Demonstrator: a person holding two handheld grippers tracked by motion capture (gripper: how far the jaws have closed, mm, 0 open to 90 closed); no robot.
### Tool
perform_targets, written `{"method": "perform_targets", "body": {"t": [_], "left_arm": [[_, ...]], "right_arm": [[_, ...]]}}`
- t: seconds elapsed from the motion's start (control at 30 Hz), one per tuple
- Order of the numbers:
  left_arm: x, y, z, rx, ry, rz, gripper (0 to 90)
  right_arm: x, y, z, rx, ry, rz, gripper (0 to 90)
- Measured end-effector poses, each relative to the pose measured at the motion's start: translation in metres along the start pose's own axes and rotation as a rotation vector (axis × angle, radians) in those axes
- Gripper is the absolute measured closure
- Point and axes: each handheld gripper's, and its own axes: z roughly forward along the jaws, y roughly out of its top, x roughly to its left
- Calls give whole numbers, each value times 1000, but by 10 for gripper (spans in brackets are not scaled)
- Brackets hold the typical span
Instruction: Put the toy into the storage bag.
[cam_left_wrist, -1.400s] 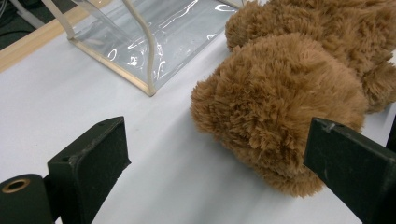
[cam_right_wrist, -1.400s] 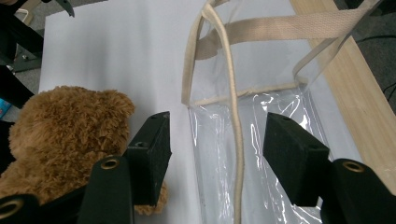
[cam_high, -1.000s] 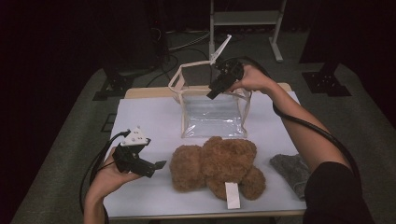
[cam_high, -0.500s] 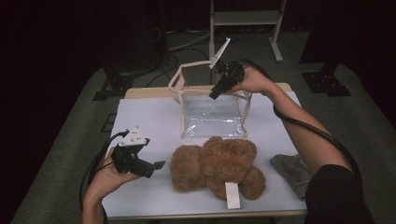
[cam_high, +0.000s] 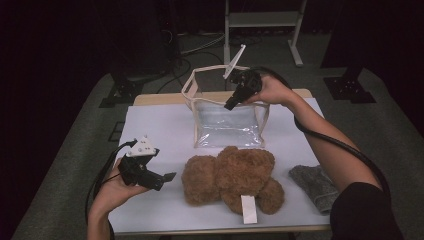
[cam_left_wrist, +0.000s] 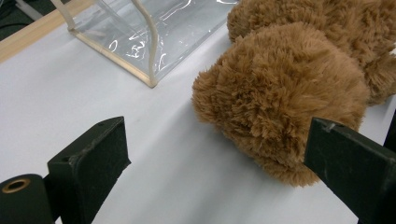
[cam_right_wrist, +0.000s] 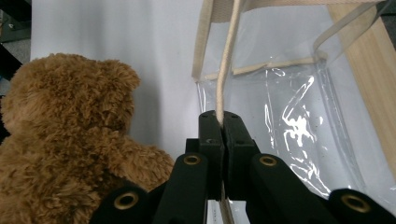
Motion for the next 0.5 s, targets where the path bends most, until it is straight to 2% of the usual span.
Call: {"method": "perform_targets", "body": {"t": [0.5], "left_arm": [[2,-3,1,8,-2,-11,54]], "right_arm": [[17,-6,1,-22,39,-8,875]]}}
